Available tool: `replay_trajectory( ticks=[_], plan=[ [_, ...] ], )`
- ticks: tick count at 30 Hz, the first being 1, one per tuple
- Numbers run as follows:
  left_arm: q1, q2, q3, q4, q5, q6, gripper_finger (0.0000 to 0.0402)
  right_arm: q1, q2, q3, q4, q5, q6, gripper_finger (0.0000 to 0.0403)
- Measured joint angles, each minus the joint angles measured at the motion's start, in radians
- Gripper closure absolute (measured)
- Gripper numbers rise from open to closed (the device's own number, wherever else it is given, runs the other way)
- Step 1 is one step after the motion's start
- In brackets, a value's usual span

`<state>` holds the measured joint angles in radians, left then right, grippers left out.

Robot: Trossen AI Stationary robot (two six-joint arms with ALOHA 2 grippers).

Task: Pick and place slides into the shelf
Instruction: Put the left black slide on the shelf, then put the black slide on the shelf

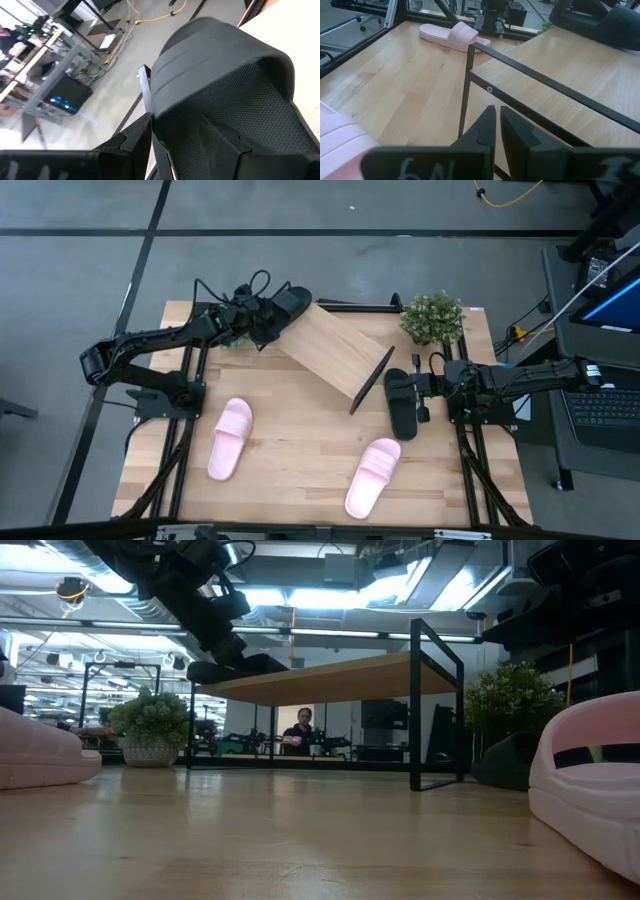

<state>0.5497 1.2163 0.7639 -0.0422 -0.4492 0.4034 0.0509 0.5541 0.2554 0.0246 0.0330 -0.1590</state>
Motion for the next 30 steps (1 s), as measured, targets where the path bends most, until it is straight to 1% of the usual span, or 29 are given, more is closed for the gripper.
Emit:
replay_trajectory(
  ticks=[3, 8, 16, 30],
  plan=[
    [-0.012, 0.000, 0.000, 0.000, -0.033, 0.000, 0.0251, 0.000, 0.000, 0.000, 0.000, 0.000, 0.000, 0.0373],
    [-0.036, 0.000, 0.000, 0.000, -0.051, 0.025, 0.0251, 0.000, 0.000, 0.000, 0.000, 0.000, -0.001, 0.0373],
    [-0.071, 0.000, 0.000, 0.002, -0.138, 0.029, 0.0251, 0.000, 0.000, 0.000, 0.000, 0.000, 0.000, 0.0373],
    [-0.073, 0.000, 0.000, 0.005, -0.144, 0.027, 0.0251, 0.000, 0.000, 0.000, 0.000, 0.000, 0.000, 0.0373]
  ],
)
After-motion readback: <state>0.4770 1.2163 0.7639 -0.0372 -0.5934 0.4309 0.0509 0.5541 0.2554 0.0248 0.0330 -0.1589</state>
